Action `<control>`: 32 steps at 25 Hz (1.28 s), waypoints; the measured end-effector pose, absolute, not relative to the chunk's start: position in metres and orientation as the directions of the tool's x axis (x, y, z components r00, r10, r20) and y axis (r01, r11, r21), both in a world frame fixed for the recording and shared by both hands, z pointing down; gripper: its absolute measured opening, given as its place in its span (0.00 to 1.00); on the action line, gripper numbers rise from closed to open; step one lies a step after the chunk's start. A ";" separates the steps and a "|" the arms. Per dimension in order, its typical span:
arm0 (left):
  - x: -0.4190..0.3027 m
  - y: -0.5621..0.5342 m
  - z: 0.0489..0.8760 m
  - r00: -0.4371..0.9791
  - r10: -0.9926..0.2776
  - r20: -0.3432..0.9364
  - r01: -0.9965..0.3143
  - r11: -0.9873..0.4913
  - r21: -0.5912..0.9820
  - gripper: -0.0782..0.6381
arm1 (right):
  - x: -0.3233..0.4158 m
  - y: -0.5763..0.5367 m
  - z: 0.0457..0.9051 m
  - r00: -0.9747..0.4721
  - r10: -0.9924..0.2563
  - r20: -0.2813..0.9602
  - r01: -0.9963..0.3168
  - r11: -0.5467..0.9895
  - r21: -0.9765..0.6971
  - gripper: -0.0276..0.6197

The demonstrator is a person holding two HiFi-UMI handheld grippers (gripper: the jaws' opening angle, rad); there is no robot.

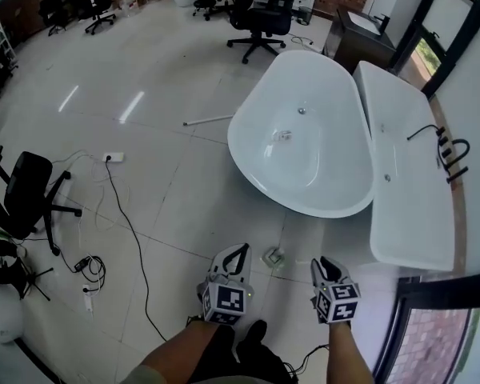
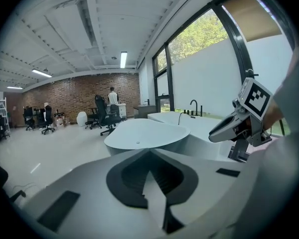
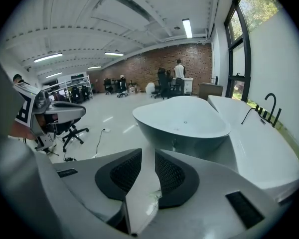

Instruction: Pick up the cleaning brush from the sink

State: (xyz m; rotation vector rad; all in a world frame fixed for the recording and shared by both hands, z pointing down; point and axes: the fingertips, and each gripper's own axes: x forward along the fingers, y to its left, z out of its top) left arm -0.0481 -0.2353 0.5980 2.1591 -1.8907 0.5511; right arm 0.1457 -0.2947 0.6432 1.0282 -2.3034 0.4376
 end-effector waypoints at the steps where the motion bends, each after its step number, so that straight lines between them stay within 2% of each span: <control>1: -0.058 -0.238 0.608 0.103 -0.902 0.419 -0.987 -0.145 -0.069 0.12 | 0.138 -0.299 0.653 -0.532 -0.568 0.628 -0.762 0.645 -0.062 0.16; 6: -0.090 -0.250 0.659 0.105 -0.885 0.455 -0.989 -0.140 -0.045 0.12 | 0.116 -0.319 0.694 -0.517 -0.565 0.643 -0.776 0.626 -0.074 0.16; 15: -0.063 -0.296 0.745 0.083 -0.861 0.502 -0.994 -0.104 -0.015 0.19 | 0.151 -0.358 0.799 -0.511 -0.485 0.709 -0.741 0.668 -0.077 0.16; 16: -0.059 -0.300 0.760 0.084 -0.860 0.504 -0.995 -0.103 -0.011 0.20 | 0.154 -0.361 0.816 -0.511 -0.477 0.715 -0.734 0.675 -0.075 0.19; 21: -0.051 -0.317 0.840 0.094 -0.851 0.517 -0.995 -0.100 0.016 0.25 | 0.165 -0.372 0.929 -0.496 -0.430 0.754 -0.703 0.709 -0.057 0.19; 23: -0.054 -0.320 0.885 0.085 -0.845 0.527 -0.996 -0.088 0.020 0.27 | 0.166 -0.377 0.983 -0.485 -0.414 0.771 -0.691 0.721 -0.048 0.22; 28: -0.063 -0.323 0.990 0.070 -0.833 0.549 -0.998 -0.058 0.040 0.27 | 0.165 -0.374 1.108 -0.461 -0.366 0.809 -0.678 0.733 -0.055 0.22; 32: -0.057 -0.335 1.051 0.076 -0.840 0.538 -0.997 -0.062 0.045 0.27 | 0.173 -0.385 1.192 -0.447 -0.336 0.829 -0.738 0.662 -0.129 0.22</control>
